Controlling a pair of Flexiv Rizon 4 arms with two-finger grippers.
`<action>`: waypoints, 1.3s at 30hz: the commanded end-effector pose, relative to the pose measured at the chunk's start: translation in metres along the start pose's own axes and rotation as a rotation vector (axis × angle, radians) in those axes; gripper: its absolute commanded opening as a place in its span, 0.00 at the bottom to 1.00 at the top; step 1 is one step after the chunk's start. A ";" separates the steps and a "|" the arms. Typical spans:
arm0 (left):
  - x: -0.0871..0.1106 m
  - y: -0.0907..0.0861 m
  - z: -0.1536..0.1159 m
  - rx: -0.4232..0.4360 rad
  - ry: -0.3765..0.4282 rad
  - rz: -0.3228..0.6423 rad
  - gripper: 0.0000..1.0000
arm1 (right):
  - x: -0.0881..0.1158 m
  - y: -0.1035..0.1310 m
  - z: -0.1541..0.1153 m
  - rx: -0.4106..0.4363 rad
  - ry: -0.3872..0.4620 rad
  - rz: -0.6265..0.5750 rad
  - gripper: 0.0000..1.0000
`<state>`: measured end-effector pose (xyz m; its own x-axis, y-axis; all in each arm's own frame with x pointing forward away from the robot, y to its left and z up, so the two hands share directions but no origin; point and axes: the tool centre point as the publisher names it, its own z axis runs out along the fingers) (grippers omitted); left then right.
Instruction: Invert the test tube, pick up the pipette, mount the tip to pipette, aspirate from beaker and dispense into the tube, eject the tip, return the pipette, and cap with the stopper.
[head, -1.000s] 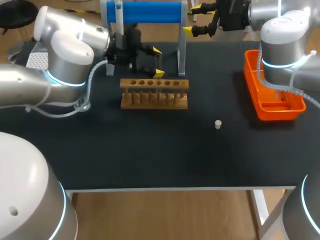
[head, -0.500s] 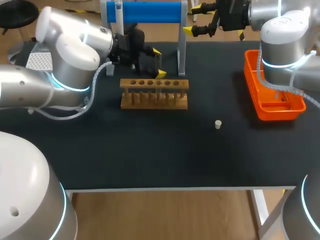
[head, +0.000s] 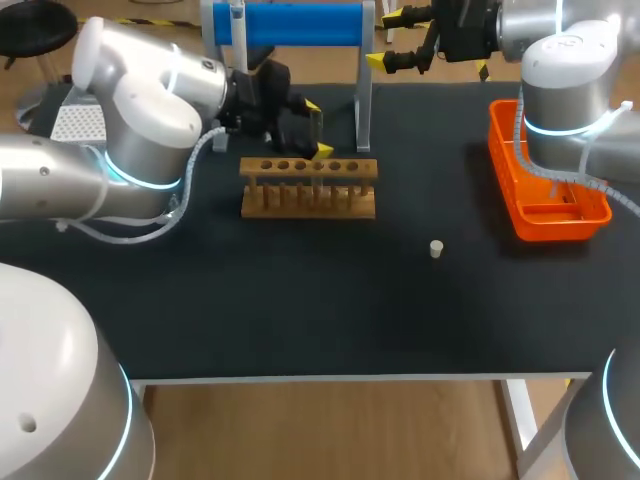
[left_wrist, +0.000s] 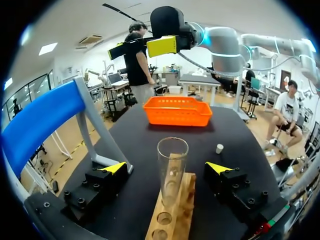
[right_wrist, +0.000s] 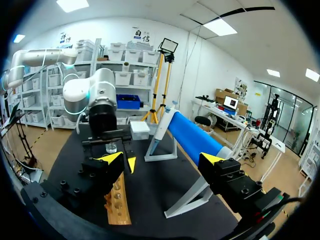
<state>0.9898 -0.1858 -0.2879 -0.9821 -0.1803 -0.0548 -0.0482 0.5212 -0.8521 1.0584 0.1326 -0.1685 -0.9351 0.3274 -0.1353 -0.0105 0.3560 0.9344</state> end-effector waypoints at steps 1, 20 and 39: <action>-0.002 -0.001 0.004 -0.002 0.006 0.002 1.00 | -0.001 0.000 0.000 0.002 0.003 0.001 1.00; -0.003 0.001 0.014 -0.007 0.034 0.010 1.00 | -0.001 0.000 0.000 0.002 0.003 0.001 1.00; -0.004 0.003 0.017 -0.006 0.044 0.018 1.00 | -0.001 0.000 0.000 0.002 0.003 0.001 1.00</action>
<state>0.9955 -0.1975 -0.2977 -0.9896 -0.1358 -0.0473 -0.0324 0.5312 -0.8466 1.0584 0.1327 -0.1685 -0.9351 0.3274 -0.1353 -0.0105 0.3560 0.9344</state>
